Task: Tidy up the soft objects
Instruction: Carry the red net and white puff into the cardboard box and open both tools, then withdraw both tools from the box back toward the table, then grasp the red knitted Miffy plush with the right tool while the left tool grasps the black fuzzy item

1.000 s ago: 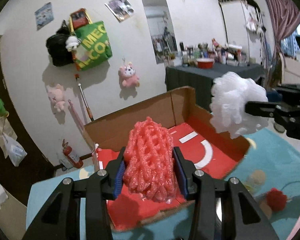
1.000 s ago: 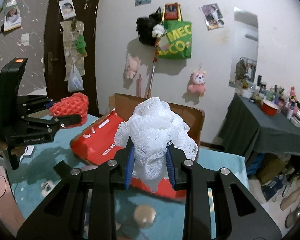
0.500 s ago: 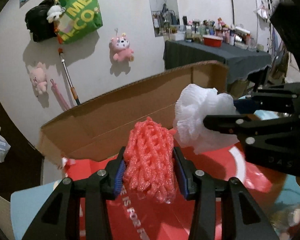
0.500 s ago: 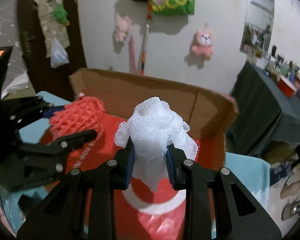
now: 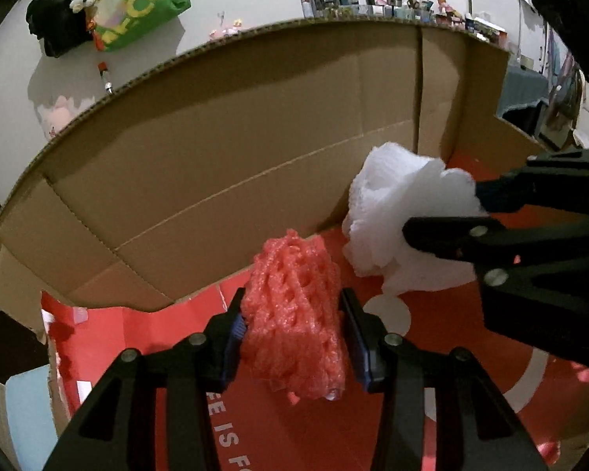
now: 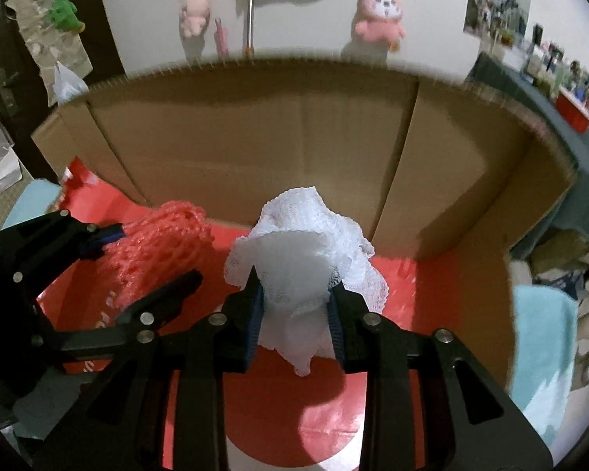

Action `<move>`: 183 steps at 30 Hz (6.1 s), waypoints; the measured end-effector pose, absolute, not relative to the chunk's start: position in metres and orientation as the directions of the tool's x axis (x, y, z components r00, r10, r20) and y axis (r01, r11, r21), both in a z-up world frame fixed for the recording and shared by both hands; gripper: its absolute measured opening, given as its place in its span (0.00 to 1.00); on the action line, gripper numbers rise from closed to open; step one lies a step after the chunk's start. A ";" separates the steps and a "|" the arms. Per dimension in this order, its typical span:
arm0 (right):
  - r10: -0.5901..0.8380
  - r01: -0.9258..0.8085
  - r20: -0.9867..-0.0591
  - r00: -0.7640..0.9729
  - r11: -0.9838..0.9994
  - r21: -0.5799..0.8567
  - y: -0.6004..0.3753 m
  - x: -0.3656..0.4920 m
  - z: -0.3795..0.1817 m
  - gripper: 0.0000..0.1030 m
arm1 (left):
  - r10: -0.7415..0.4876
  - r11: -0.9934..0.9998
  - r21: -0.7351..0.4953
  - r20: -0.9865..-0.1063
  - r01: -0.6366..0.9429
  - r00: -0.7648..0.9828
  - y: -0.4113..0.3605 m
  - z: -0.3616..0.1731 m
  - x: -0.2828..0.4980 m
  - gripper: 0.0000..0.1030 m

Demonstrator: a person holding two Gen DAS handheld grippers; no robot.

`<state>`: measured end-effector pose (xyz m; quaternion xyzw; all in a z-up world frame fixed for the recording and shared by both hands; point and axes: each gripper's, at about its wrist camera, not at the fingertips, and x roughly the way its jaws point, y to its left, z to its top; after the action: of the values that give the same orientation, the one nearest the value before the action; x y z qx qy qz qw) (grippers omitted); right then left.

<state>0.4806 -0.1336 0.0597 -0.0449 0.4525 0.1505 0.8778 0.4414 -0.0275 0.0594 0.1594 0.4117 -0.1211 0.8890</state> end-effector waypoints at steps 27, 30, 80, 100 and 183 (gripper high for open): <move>0.226 -0.257 -0.800 0.556 0.962 0.093 -0.145 0.473 0.081 0.55 | -0.140 0.954 0.079 -0.739 0.290 0.659 0.005 0.099 0.416 0.79; 0.230 -0.243 -0.791 0.567 0.964 0.106 -0.149 0.465 0.093 0.58 | -0.145 0.957 0.074 -0.719 0.282 0.680 0.001 0.116 0.405 0.85; 0.219 -0.236 -0.360 0.907 0.972 -0.003 -0.221 0.050 0.218 0.89 | -0.258 0.964 -0.013 -0.296 0.266 0.920 0.000 0.222 0.024 1.00; 0.071 -0.096 -0.304 0.950 0.993 -0.067 -0.201 -0.011 0.092 0.90 | -0.188 0.981 -0.016 -0.296 0.191 0.937 -0.010 0.115 -0.014 1.00; 0.373 -0.243 -0.543 0.752 0.923 0.297 -0.248 0.100 0.057 0.32 | -0.251 0.966 -0.107 -0.623 0.237 0.741 0.031 0.071 0.091 0.31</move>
<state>0.1003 -0.2483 0.0568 0.1043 0.3104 0.1657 0.9302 0.0909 0.0315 0.0714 -0.0105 0.3352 -0.1308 0.9330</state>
